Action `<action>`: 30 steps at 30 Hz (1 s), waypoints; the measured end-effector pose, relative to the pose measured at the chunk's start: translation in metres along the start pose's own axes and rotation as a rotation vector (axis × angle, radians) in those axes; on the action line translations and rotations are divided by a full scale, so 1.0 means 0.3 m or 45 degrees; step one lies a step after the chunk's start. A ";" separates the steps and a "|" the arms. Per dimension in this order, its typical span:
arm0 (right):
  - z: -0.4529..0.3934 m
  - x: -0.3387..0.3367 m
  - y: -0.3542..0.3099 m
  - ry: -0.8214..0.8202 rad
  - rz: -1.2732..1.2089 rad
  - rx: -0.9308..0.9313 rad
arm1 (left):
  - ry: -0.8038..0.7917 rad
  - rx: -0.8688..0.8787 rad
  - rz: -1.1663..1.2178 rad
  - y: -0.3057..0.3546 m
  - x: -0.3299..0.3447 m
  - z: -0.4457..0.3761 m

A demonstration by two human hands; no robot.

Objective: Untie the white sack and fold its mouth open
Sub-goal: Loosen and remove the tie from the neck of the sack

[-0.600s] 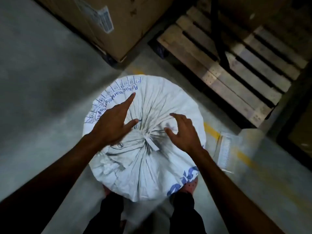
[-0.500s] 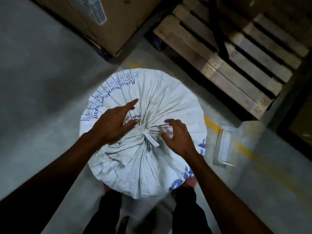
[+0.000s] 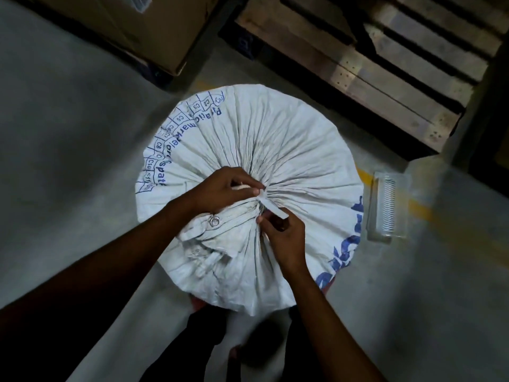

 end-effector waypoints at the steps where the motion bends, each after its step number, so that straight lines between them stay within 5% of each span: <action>1: 0.003 -0.001 0.002 0.041 -0.083 0.022 | -0.014 -0.019 -0.008 -0.001 0.005 -0.014; 5: 0.000 0.006 0.001 0.107 -0.323 0.108 | -0.015 -0.109 0.006 -0.003 0.016 -0.045; 13: -0.021 0.044 -0.013 0.133 -0.282 0.133 | -0.251 -0.165 -0.486 0.050 -0.019 -0.080; 19: -0.002 0.072 0.024 0.219 -0.408 0.132 | -0.138 -0.087 -0.003 -0.009 0.036 -0.045; 30: -0.016 0.130 0.026 0.312 -0.197 -0.008 | 0.402 -0.272 0.502 -0.177 0.008 0.022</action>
Point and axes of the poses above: each hand's wrist, its own z-axis away from the middle knuckle, its own x-axis out of the palm, y = z × x, the point moved 7 cm from there along -z, towards the middle knuckle, and after that the axes turned 5 degrees about z, right-handed, at the moved point
